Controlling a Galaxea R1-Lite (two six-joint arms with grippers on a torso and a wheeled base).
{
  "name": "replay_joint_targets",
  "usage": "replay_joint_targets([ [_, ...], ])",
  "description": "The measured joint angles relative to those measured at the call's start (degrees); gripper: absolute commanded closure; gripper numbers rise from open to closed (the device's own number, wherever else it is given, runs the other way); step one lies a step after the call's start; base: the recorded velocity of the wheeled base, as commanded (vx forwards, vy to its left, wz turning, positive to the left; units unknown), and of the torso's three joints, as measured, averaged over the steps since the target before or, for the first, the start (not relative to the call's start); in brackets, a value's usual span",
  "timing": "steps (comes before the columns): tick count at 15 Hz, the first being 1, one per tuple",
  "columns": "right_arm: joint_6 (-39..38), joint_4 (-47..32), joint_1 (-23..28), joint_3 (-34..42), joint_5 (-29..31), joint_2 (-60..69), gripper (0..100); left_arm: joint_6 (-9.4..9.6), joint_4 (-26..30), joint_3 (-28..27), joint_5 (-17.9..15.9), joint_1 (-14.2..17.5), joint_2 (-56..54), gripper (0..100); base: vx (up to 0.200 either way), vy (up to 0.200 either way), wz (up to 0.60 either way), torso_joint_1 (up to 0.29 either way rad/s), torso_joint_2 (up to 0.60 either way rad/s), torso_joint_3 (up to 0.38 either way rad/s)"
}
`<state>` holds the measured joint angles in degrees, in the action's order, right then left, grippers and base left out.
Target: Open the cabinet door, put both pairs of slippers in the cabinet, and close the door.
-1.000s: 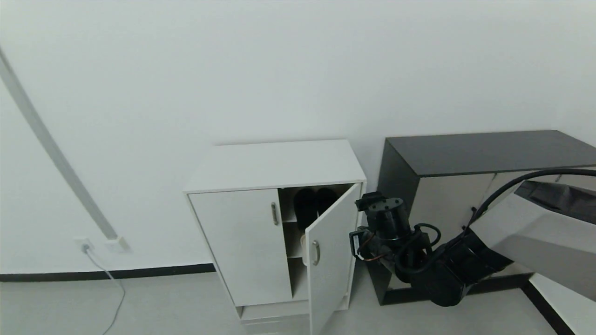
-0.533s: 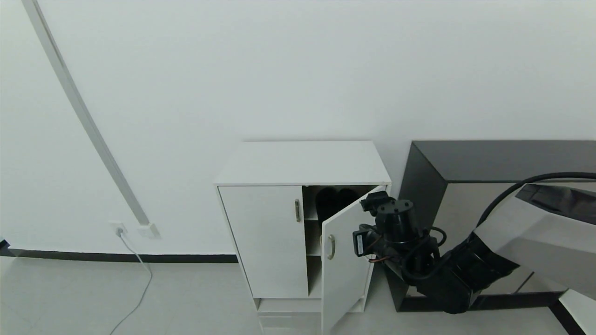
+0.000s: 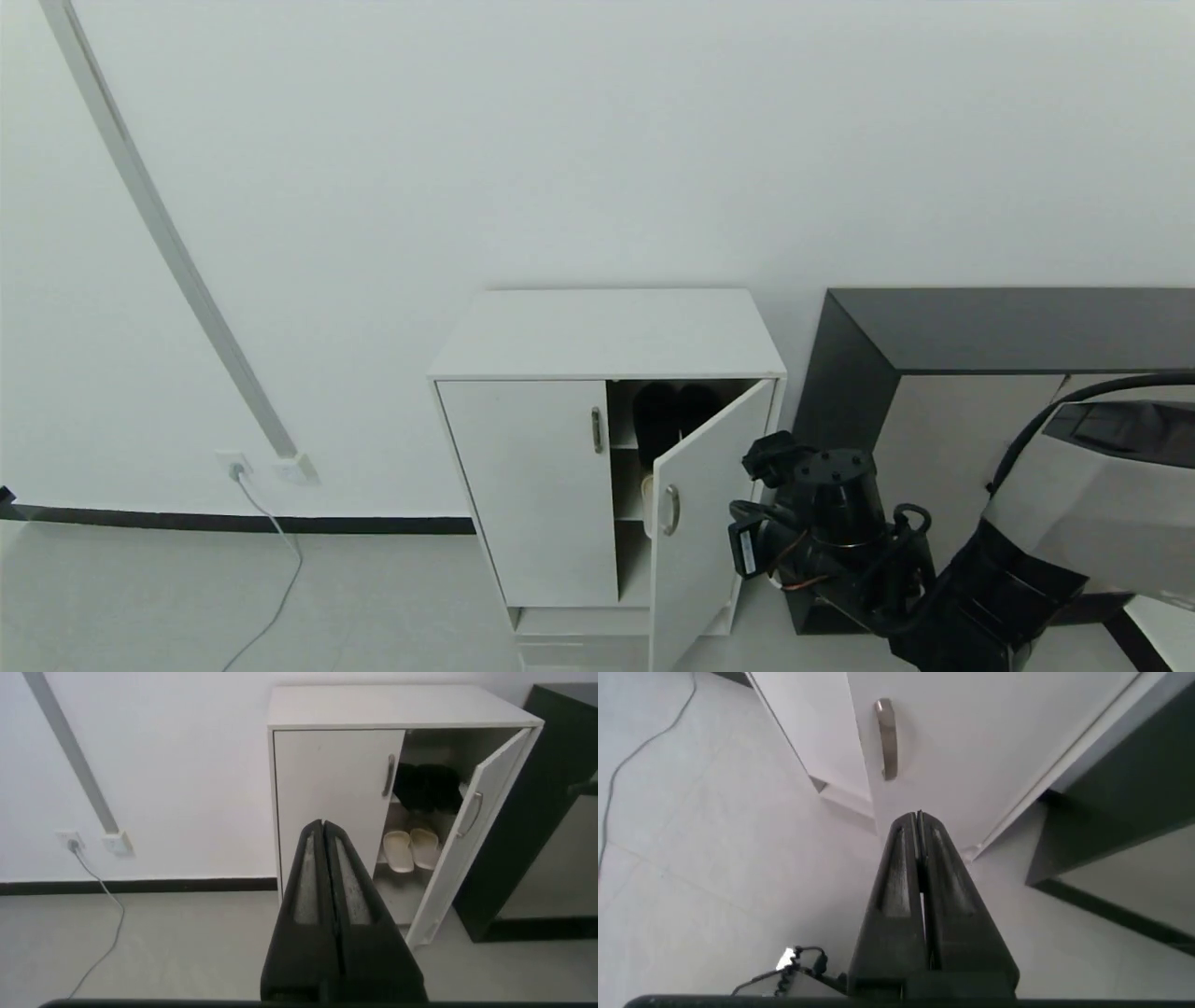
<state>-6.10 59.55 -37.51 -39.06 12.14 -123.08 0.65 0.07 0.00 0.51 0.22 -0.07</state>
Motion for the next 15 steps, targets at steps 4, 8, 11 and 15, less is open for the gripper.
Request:
replay_joint_targets([
  [4,0.0,3.6,0.0,1.9,0.1,-1.7,100,0.00,0.0,0.0,0.0,0.0,0.0,100,0.200,0.000,0.00,0.006,0.00,0.005],
  [8,0.0,5.1,0.1,3.0,0.1,-3.1,100,-0.07,0.0,0.0,0.0,0.0,0.0,100,0.000,0.000,0.00,0.000,0.00,0.000],
  [11,0.0,5.2,0.0,2.7,0.0,-3.5,100,-0.10,0.0,0.0,0.0,0.0,0.0,100,0.000,0.000,0.00,0.000,0.00,0.000],
  [15,0.0,5.1,0.0,0.3,0.0,-4.6,100,-0.11,0.0,0.0,0.0,0.0,0.0,100,0.000,0.000,0.00,0.000,0.00,0.000],
])
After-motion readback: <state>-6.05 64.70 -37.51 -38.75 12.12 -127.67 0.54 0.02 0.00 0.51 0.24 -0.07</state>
